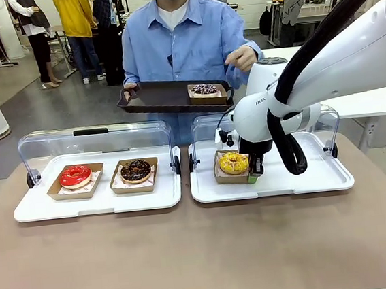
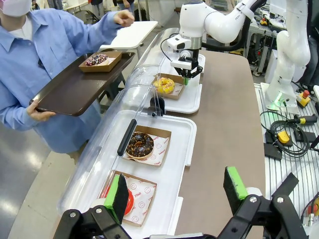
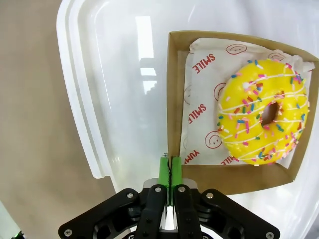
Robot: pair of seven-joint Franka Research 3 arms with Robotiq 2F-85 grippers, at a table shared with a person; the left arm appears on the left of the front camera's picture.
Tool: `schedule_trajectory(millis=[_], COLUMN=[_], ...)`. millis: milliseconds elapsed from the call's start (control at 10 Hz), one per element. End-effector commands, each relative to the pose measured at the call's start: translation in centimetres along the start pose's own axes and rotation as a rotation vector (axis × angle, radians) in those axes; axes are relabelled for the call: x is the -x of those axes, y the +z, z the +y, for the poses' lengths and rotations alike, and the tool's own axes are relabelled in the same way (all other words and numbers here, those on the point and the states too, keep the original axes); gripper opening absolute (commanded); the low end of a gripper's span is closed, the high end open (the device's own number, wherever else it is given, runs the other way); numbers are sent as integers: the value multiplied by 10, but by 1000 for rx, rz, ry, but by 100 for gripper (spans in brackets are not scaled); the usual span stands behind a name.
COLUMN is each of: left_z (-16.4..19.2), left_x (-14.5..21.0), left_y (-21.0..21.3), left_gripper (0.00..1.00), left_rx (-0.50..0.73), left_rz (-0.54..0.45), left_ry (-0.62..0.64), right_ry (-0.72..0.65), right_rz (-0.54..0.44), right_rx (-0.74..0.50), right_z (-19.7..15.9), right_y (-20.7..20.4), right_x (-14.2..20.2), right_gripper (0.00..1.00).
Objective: Provide the desired donut to the person.
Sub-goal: Pick up and lift the Paper togo box containing the Donut pointed at by the person.
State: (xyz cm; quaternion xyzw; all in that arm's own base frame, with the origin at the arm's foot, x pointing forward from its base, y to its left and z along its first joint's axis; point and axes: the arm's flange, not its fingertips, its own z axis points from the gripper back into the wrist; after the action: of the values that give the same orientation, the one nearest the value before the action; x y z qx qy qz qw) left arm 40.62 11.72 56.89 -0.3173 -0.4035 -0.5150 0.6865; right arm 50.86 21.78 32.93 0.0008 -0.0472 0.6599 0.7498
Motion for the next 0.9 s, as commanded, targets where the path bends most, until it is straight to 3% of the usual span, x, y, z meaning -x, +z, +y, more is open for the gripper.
schedule_trajectory(millis=[0, 300, 800], left_z=[-1, -1, -1], left_x=[-1, -1, -1], left_y=[1, 1, 1], left_gripper=[100, 100, 100], left_rx=[-2, -2, -2], left_rz=[-2, -2, -2], left_ry=[-3, -3, -3], right_ry=[25, 35, -19], right_rz=[-11, -20, -12], right_rx=[-3, 0, -153], right_z=[4, 20, 83], right_y=[6, 23, 87], right_x=[-1, -7, -30], right_gripper=[0, 0, 0])
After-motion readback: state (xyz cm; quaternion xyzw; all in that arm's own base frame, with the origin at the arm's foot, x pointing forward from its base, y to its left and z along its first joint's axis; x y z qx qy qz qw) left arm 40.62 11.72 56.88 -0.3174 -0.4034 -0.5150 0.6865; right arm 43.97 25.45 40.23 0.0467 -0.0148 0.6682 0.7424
